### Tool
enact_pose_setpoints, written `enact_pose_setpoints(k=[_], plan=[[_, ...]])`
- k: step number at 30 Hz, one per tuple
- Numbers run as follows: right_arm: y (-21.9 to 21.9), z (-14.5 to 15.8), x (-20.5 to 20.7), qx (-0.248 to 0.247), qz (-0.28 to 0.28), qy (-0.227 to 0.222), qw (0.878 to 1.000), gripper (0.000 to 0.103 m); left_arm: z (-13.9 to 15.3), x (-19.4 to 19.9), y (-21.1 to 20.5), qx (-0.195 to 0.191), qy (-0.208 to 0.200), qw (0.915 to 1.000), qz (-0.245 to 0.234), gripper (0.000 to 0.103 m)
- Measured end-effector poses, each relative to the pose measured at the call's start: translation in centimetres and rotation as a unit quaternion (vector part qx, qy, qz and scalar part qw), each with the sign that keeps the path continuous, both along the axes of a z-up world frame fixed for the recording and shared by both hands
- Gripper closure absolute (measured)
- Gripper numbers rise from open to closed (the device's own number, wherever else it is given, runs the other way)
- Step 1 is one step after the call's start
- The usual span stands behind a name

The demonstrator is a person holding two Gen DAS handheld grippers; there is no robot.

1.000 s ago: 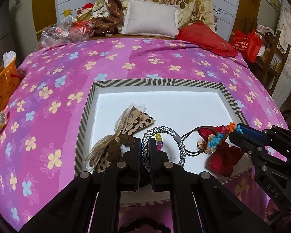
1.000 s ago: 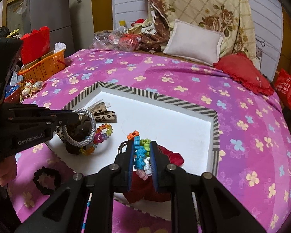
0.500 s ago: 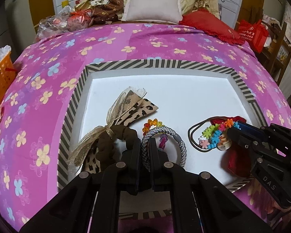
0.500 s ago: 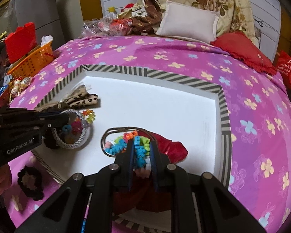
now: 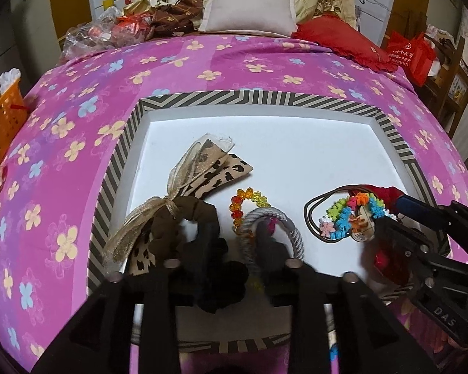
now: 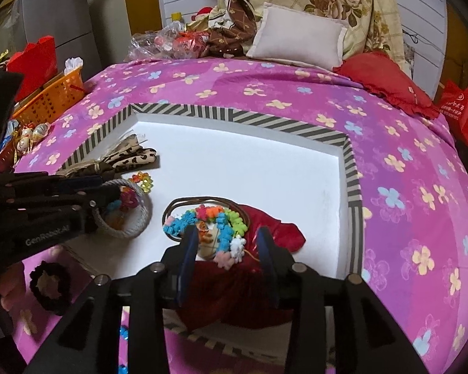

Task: Organize jewelry
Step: 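Open the right tool over the red bow while the left tool releases the hair tie, then move both tools toward the black scrunchie and blue beaded bracelet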

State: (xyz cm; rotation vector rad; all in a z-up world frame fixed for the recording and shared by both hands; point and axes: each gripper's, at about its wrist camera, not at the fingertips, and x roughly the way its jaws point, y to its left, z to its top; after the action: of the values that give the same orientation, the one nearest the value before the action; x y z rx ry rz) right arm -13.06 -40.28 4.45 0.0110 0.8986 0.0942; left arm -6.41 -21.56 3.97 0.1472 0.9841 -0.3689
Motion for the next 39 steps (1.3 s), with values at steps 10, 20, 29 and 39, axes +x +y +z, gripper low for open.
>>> enact_pose_setpoints(k=[10, 20, 29, 39], plan=[[0.6, 3.4, -3.5, 0.005, 0.0, -0.039, 0.999, 0.049, 2.6, -1.9, 1.4, -0.023, -0.018, 0.9996, 0.003, 0.072], [2.6, 4.5, -7.2, -0.006, 0.018, -0.048, 0.999, 0.049, 5.3, -6.2, 3.8, -0.028, -0.054, 0.9981, -0.011, 0.072], [3.0, 3.5, -10.3, -0.006, 0.006, -0.026, 1.0, 0.047, 5.3, -10.2, 6.7, -0.014, -0.069, 0.9975, -0.001, 0.072], [3.4, 0.4, -12.1, 0.007, 0.002, 0.009, 1.0, 0.047, 2.5, -12.1, 11.4, -0.028, -0.018, 0.9989, 0.033, 0.072]])
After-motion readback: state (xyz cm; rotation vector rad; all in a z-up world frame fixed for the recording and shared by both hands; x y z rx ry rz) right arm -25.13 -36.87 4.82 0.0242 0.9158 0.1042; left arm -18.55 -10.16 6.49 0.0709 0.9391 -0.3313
